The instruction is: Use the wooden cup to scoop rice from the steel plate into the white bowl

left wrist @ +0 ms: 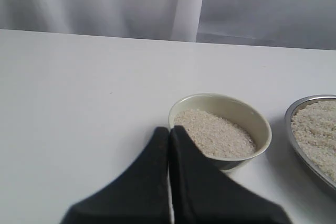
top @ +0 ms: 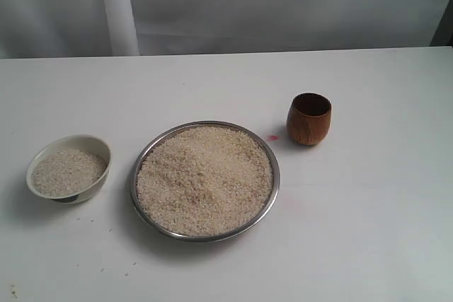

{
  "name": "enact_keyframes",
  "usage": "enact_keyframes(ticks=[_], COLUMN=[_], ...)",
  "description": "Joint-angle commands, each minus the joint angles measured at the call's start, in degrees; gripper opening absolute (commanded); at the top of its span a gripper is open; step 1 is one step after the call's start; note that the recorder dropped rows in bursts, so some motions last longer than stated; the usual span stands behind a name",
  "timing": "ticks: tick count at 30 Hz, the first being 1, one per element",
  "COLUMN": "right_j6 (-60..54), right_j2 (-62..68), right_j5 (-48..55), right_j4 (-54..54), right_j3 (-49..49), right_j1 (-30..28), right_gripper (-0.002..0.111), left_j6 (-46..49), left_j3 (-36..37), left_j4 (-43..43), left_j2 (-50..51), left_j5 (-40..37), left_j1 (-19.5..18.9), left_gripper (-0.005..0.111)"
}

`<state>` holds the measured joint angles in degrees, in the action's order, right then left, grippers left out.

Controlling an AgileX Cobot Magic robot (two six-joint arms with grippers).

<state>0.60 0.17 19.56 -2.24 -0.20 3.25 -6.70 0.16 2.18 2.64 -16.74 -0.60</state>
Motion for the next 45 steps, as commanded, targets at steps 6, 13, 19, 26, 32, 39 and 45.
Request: enact_keyframes(ticks=[6, 13, 19, 26, 32, 39, 45], right_j6=[-0.2, -0.2, -0.2, -0.2, 8.6, 22.5, 22.3], right_j2=[-0.2, -0.2, -0.2, 16.5, 39.9, 50.0, 56.3], right_j5=[-0.5, -0.5, 1.3, 2.2, -14.4, -22.5, -34.1], right_j4=[0.1, 0.1, -0.3, -1.7, -2.5, -3.1, -16.6], right_j3=[0.2, 0.2, -1.5, -19.4, -29.6, -29.6, -29.6], right_j1=[-0.4, -0.4, -0.4, -0.4, -0.4, -0.3, 5.3], right_gripper=[0.0, 0.0, 0.0, 0.0, 0.0, 0.0, 0.0], left_j6=[-0.3, -0.2, -0.3, -0.3, -0.2, -0.3, -0.3], left_j3=[-0.2, -0.2, -0.2, -0.2, -0.2, -0.2, -0.2], left_j4=[-0.3, -0.3, -0.3, -0.3, -0.3, -0.3, -0.3], left_j2=[0.2, 0.2, 0.2, 0.2, 0.2, 0.2, 0.2], left_j5=[0.4, 0.4, 0.4, 0.4, 0.4, 0.4, 0.4], left_j1=[-0.1, -0.1, -0.1, -0.1, -0.1, -0.1, -0.1], left_gripper=[0.0, 0.0, 0.0, 0.0, 0.0, 0.0, 0.0])
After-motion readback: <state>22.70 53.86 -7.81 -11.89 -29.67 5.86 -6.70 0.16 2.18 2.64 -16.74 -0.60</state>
